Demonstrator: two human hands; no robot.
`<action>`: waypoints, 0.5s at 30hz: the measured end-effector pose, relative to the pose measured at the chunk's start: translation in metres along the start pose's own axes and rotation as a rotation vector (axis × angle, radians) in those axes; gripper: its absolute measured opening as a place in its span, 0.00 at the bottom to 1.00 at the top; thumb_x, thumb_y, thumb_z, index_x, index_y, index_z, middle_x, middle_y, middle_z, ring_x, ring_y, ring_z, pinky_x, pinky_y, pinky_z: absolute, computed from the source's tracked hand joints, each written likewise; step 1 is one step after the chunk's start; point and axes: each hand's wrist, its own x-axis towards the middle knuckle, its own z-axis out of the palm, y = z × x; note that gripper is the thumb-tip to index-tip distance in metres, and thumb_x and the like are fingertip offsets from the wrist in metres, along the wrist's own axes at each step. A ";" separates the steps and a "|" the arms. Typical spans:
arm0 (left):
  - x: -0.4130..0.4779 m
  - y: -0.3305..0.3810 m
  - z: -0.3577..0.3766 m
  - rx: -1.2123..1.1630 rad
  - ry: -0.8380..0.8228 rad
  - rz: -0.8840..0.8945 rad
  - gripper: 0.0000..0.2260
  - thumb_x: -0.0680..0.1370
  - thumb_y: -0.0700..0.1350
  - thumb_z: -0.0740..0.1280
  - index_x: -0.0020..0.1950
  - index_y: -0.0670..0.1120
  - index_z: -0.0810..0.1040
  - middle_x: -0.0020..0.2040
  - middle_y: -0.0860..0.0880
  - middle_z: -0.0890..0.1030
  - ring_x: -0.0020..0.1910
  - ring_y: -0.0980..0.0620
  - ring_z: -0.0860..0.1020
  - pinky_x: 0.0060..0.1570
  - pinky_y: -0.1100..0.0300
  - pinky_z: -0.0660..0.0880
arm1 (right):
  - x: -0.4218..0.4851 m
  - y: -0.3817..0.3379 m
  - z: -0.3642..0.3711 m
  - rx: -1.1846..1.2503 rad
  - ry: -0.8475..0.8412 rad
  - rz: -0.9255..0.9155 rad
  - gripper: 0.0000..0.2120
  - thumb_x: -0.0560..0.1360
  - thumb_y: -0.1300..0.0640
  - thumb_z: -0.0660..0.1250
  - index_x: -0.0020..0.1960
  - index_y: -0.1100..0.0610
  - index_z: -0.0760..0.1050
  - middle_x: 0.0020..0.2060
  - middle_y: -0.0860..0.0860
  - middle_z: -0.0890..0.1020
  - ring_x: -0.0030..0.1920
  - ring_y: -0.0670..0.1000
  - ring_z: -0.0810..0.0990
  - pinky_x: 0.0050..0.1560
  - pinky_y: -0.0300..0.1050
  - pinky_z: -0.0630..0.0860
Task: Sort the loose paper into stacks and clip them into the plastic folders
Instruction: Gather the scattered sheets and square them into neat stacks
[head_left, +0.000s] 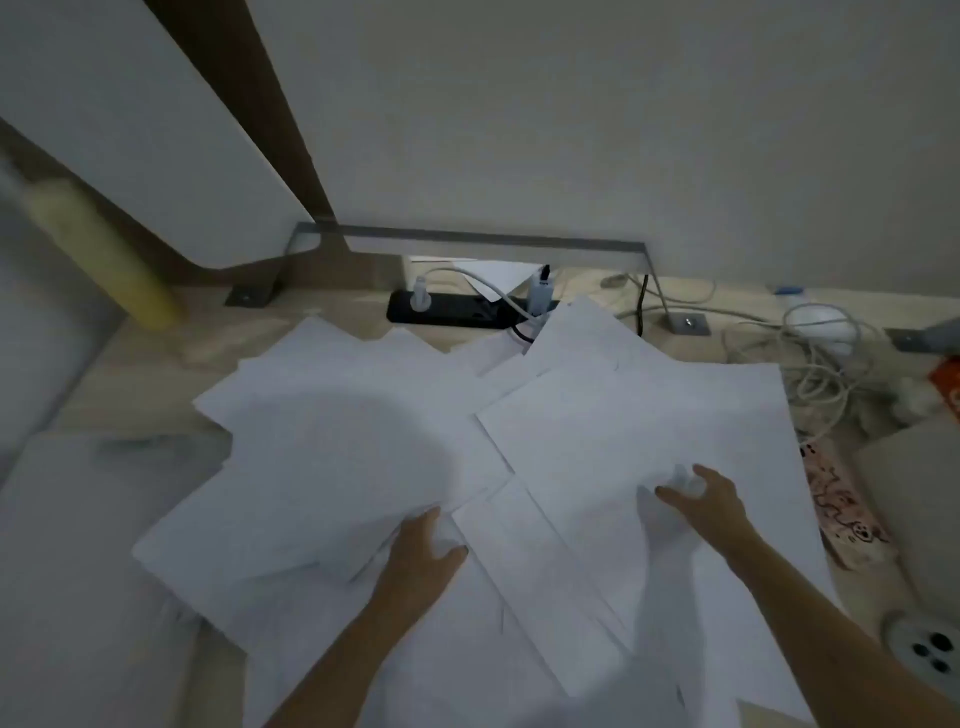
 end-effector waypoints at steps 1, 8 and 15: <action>0.005 -0.002 0.008 -0.012 0.059 0.001 0.27 0.74 0.43 0.68 0.70 0.40 0.64 0.69 0.42 0.67 0.69 0.46 0.65 0.68 0.57 0.61 | 0.004 0.003 -0.001 -0.052 0.033 0.013 0.37 0.71 0.50 0.71 0.73 0.61 0.58 0.72 0.63 0.61 0.71 0.63 0.62 0.70 0.55 0.60; 0.013 0.021 0.009 -0.356 -0.005 -0.112 0.28 0.64 0.54 0.70 0.61 0.49 0.69 0.55 0.45 0.78 0.54 0.46 0.78 0.58 0.49 0.74 | -0.016 0.015 0.002 -0.233 0.111 0.015 0.35 0.69 0.50 0.73 0.68 0.63 0.63 0.65 0.64 0.67 0.66 0.65 0.64 0.64 0.55 0.64; 0.037 0.058 0.028 -0.466 0.052 -0.128 0.09 0.71 0.44 0.71 0.49 0.47 0.74 0.52 0.43 0.80 0.48 0.44 0.79 0.50 0.47 0.78 | -0.037 0.045 0.003 -0.124 -0.066 0.011 0.13 0.76 0.53 0.64 0.35 0.56 0.66 0.32 0.50 0.73 0.34 0.50 0.73 0.35 0.44 0.67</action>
